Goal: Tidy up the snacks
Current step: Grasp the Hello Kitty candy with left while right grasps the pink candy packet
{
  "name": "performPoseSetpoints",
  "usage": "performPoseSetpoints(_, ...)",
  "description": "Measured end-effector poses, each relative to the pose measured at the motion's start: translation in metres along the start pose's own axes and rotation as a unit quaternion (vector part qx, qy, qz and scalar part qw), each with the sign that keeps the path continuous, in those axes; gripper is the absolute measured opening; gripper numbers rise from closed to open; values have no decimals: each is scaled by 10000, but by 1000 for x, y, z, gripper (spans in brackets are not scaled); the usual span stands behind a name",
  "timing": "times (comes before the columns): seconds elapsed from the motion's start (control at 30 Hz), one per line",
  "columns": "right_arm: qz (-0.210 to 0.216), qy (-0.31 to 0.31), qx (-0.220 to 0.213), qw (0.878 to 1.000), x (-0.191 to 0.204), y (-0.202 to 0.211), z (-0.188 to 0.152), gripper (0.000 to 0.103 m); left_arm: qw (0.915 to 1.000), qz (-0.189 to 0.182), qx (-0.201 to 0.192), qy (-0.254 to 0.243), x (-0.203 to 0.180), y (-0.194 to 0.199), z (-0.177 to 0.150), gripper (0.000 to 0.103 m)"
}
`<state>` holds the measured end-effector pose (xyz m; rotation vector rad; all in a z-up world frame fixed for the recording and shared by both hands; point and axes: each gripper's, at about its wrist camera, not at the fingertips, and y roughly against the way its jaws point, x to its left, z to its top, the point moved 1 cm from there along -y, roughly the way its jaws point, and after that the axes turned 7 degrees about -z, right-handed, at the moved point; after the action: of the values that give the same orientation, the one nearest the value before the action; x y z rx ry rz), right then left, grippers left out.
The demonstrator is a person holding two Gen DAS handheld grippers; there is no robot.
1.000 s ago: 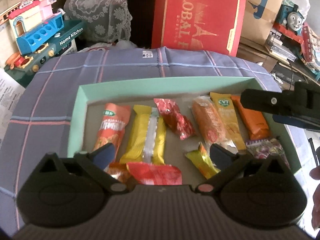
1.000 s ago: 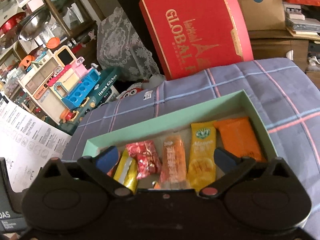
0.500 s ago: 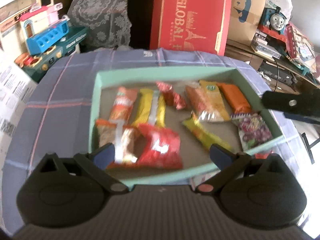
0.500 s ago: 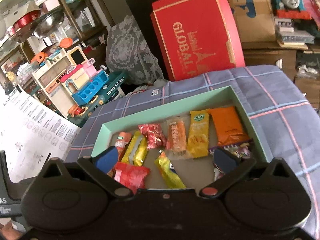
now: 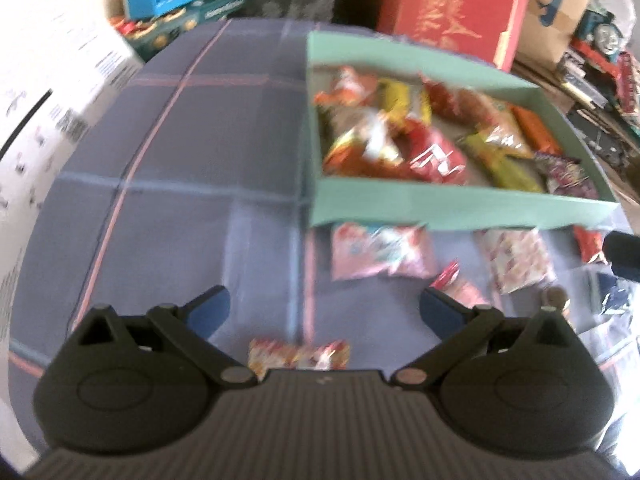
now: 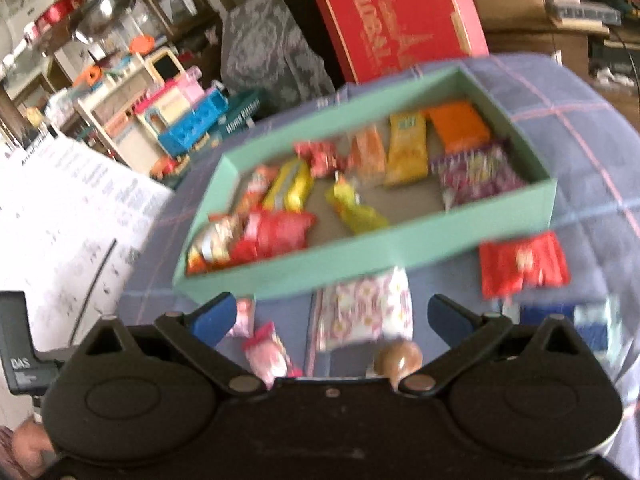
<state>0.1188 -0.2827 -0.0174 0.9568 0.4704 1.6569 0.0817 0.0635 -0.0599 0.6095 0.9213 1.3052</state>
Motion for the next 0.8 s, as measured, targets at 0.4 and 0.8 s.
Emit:
performPoseSetpoints(0.4, 125, 316, 618, 9975, 32, -26, -27, 92, 9997, 156, 129, -166, 11, -7, -32, 103)
performPoseSetpoints(0.8, 10, 1339, 868, 9872, 87, -56, -40, 57, 9983, 158, -283, -491, 25, 4, -38, 73)
